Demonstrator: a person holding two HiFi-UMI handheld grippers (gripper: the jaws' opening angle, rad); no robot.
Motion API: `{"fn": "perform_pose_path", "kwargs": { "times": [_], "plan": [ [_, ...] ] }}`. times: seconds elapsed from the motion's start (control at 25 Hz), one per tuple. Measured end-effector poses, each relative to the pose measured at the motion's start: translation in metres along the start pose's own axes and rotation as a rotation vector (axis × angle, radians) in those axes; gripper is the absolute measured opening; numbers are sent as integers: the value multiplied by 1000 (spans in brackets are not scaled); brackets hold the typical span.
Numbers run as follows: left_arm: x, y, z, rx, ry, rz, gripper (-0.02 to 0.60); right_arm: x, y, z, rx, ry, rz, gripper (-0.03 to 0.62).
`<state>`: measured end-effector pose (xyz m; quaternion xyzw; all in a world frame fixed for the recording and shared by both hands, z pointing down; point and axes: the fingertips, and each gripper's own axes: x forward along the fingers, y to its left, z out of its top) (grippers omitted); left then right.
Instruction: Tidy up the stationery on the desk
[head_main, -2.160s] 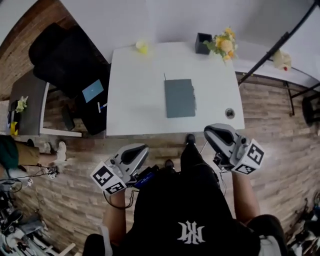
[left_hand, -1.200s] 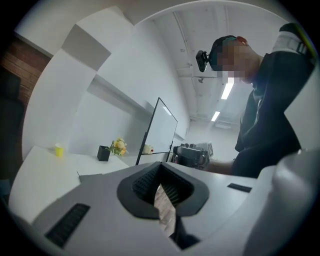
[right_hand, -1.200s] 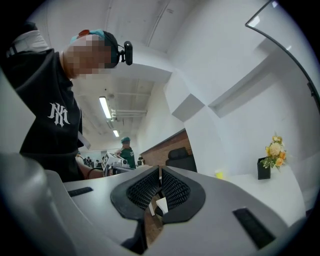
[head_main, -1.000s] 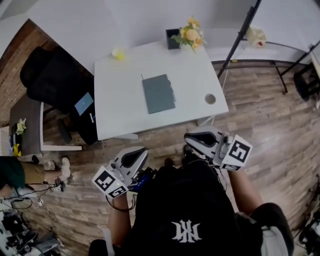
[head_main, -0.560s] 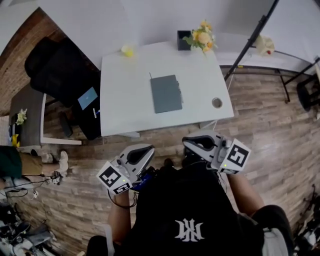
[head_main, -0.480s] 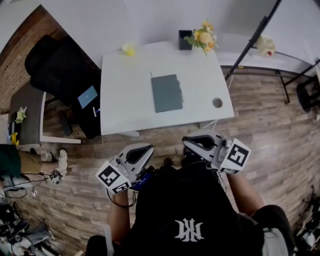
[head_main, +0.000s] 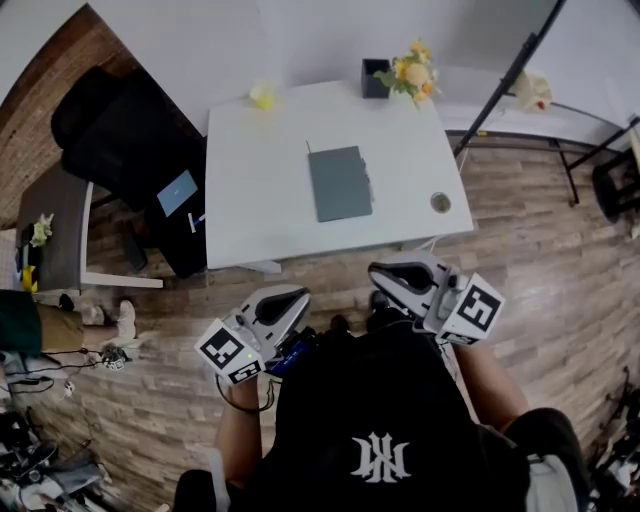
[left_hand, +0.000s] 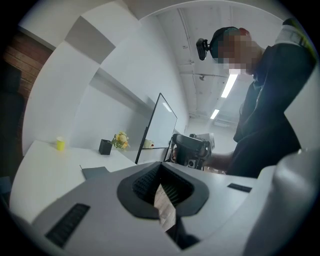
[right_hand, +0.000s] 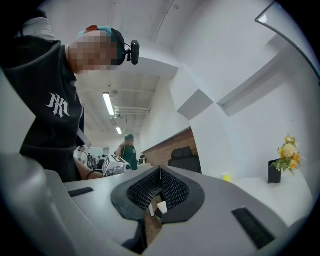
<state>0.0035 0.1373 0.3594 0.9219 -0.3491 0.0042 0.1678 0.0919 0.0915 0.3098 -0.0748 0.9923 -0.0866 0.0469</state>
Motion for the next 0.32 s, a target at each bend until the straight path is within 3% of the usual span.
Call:
{"fn": "perform_pose_path", "kwargs": {
  "times": [0.32],
  "plan": [
    [-7,7,-2,3,0,-29,3,8,9,-2,12,-6,-28,38]
  ]
}}
